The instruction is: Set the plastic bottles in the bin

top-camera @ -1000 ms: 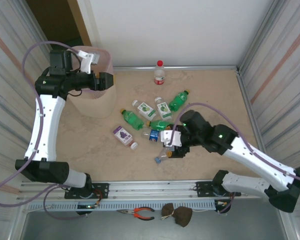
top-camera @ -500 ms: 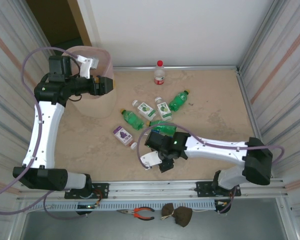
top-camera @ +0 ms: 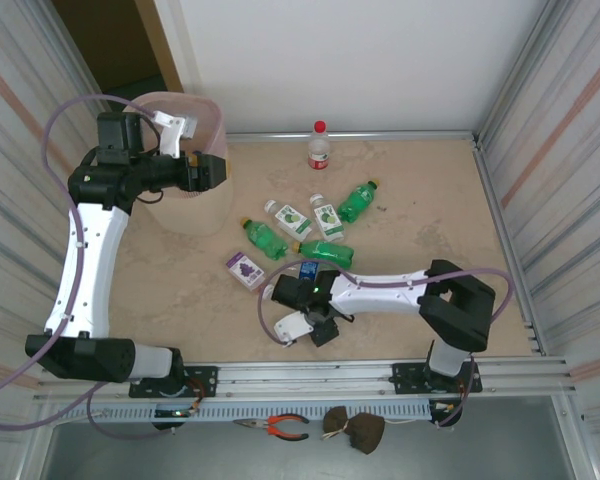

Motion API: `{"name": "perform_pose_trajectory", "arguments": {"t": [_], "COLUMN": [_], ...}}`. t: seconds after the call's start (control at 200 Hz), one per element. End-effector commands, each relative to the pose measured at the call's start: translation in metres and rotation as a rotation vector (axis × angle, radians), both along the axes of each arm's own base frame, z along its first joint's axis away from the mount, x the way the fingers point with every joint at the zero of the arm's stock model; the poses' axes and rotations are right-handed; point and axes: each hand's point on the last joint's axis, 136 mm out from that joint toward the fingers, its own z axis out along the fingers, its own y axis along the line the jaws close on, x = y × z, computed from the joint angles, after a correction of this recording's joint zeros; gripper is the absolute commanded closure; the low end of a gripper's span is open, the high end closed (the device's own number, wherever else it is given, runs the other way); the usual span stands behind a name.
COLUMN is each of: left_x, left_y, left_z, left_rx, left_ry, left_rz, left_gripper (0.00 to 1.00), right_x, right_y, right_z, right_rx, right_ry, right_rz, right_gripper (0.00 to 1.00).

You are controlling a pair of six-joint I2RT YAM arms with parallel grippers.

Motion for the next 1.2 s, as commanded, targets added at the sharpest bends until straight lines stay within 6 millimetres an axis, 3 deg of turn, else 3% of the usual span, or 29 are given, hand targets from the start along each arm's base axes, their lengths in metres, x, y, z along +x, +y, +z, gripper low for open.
{"name": "perform_pose_trajectory", "arguments": {"t": [0.0,0.225,0.837,1.037,1.192], "left_x": [-0.012,-0.012,-0.011,-0.011,-0.011], "left_y": [-0.004,-0.004,-0.005,-0.007,-0.009], "left_z": [0.009,0.009,0.011,0.014,0.016], "left_rx": [-0.01,-0.01,-0.021,-0.033,-0.046], "left_ry": [-0.031,-0.032,-0.035,-0.041,-0.046], "left_rz": [-0.023,-0.029,-0.032,-0.04,-0.052], "left_gripper": [0.21,0.21,0.21,0.21,0.21], "right_x": [0.012,0.02,0.025,0.024,0.021], "right_y": [0.007,0.004,0.003,0.001,0.004], "right_z": [-0.004,-0.014,-0.003,0.012,0.047], "right_rx": [-0.007,-0.041,-0.029,-0.007,0.108], "right_ry": [-0.021,-0.026,-0.049,-0.02,0.066], "right_rz": [0.009,-0.015,-0.008,-0.055,-0.153], "right_gripper": [0.35,0.44,0.65,0.68,0.68]}}
